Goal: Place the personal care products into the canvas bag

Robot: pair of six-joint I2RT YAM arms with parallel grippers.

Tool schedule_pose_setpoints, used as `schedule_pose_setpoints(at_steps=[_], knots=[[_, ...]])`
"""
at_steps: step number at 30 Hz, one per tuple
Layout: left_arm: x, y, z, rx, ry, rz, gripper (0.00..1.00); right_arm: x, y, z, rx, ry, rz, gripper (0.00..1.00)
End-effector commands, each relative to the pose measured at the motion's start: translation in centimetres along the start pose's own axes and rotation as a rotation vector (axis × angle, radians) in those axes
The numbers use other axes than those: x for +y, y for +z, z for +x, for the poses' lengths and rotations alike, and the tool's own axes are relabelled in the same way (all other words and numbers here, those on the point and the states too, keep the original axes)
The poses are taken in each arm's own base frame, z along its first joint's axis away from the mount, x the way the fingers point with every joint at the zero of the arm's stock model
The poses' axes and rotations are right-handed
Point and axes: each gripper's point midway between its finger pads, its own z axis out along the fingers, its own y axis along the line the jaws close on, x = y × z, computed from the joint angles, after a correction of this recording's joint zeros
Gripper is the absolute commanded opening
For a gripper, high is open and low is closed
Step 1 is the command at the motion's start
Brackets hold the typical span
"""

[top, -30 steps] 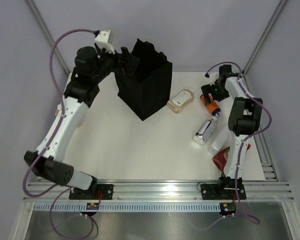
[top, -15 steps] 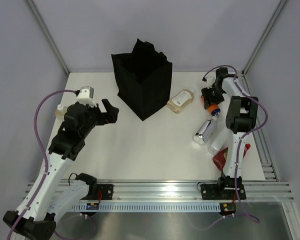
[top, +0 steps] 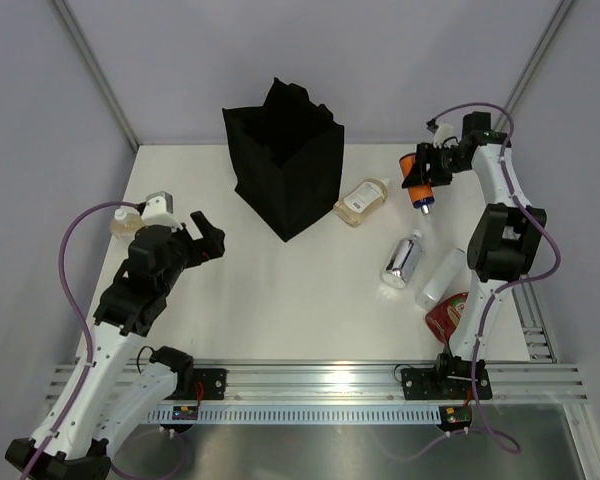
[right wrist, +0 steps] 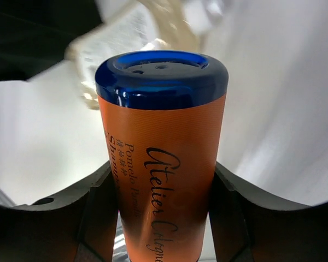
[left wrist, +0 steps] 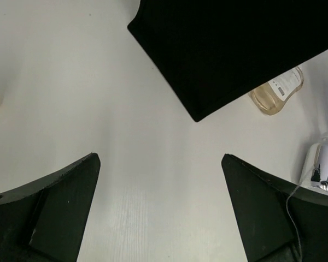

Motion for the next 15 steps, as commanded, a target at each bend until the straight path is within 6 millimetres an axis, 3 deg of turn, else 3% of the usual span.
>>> schedule_pose_setpoints(at_steps=[1, 6, 8, 9, 11, 12, 13, 15], knots=[[1.2, -0.3, 0.1, -0.017, -0.023, -0.057, 0.99, 11.7, -8.7, -8.0, -0.276, -0.188, -0.211, 0.0], [2.2, -0.7, 0.9, -0.011, -0.04, -0.093, 0.99, 19.9, -11.7, -13.6, -0.44, -0.323, -0.176, 0.0], [2.5, -0.9, 1.2, -0.001, -0.04, -0.102, 0.99, 22.7, -11.9, -14.8, -0.477, -0.338, -0.196, 0.0], [2.6, -1.0, 1.2, -0.002, -0.043, -0.107, 0.99, 25.6, -11.9, -16.0, -0.517, -0.385, -0.213, 0.0], [2.7, -1.2, 1.2, -0.004, -0.047, -0.111, 0.99, 28.7, -12.0, -17.3, -0.567, -0.386, -0.249, 0.0], [2.7, -1.4, 1.2, -0.007, -0.053, -0.111, 0.99, 31.6, -12.4, -18.1, -0.611, -0.414, -0.276, 0.0], [2.8, -1.4, 1.2, -0.01, -0.057, -0.113, 0.99, 32.3, -11.3, -18.7, -0.621, -0.401, -0.289, 0.0], [2.7, -1.7, 1.0, -0.018, -0.068, -0.109, 0.99, 35.8, -11.6, -20.5, -0.715, -0.391, -0.336, 0.0]])
